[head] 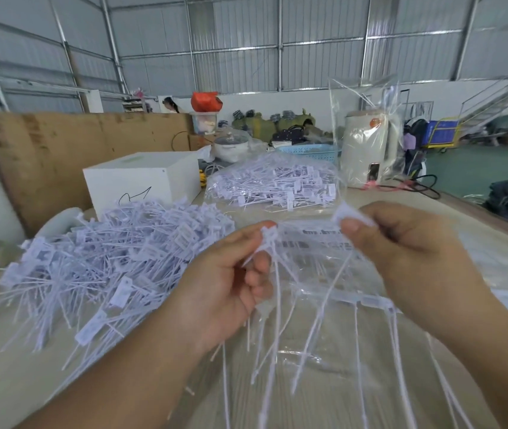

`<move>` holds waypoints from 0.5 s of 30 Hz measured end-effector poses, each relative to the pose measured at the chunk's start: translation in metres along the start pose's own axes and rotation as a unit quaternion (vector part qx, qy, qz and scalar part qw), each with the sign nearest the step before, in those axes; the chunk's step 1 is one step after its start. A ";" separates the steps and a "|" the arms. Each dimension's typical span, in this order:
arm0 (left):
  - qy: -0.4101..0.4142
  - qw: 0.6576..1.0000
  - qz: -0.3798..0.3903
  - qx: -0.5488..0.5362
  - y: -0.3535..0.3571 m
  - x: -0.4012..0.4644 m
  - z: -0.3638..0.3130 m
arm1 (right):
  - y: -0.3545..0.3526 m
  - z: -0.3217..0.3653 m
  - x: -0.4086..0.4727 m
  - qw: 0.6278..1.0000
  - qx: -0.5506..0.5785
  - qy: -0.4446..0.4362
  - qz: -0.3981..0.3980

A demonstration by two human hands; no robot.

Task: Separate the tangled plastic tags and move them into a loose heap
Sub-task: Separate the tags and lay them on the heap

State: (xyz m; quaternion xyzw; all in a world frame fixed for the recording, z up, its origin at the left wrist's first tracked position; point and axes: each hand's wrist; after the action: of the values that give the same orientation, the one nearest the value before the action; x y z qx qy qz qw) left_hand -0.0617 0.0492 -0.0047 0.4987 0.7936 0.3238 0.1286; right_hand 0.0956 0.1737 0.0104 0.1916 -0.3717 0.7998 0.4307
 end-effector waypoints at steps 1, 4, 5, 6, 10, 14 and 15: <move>0.001 0.998 0.002 0.065 -0.001 0.000 0.000 | 0.002 0.000 -0.003 0.998 0.016 -0.004 0.057; 0.000 0.972 0.046 0.232 0.001 -0.003 0.008 | 0.015 -0.005 -0.011 0.977 -0.012 -0.035 0.212; -0.010 0.969 0.061 0.237 0.002 -0.004 0.010 | 0.018 -0.008 -0.011 0.972 -0.030 -0.047 0.230; -0.023 0.971 0.073 0.226 0.002 -0.004 0.011 | 0.019 -0.011 -0.011 0.970 -0.032 -0.046 0.236; -0.037 0.962 0.101 0.252 -0.003 -0.005 0.010 | 0.018 -0.018 -0.010 0.964 -0.063 -0.039 0.253; -0.017 0.953 0.095 0.288 -0.004 -0.004 0.013 | 0.017 -0.017 -0.009 0.961 -0.066 -0.026 0.268; -0.010 0.955 0.087 0.284 -0.006 -0.003 0.011 | 0.014 -0.015 -0.007 0.961 -0.065 -0.016 0.270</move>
State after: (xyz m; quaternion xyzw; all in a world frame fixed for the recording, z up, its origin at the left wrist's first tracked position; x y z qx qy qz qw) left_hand -0.0585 0.0488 -0.0167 0.5850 0.8050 0.0905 -0.0391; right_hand 0.0883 0.1763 -0.0100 0.0683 -0.4675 0.8573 0.2045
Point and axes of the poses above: each hand's wrist, its own x-axis towards the middle knuckle, its own y-axis out of the palm, z = x × y, and after that the axes turned 7 degrees about -x, right-handed
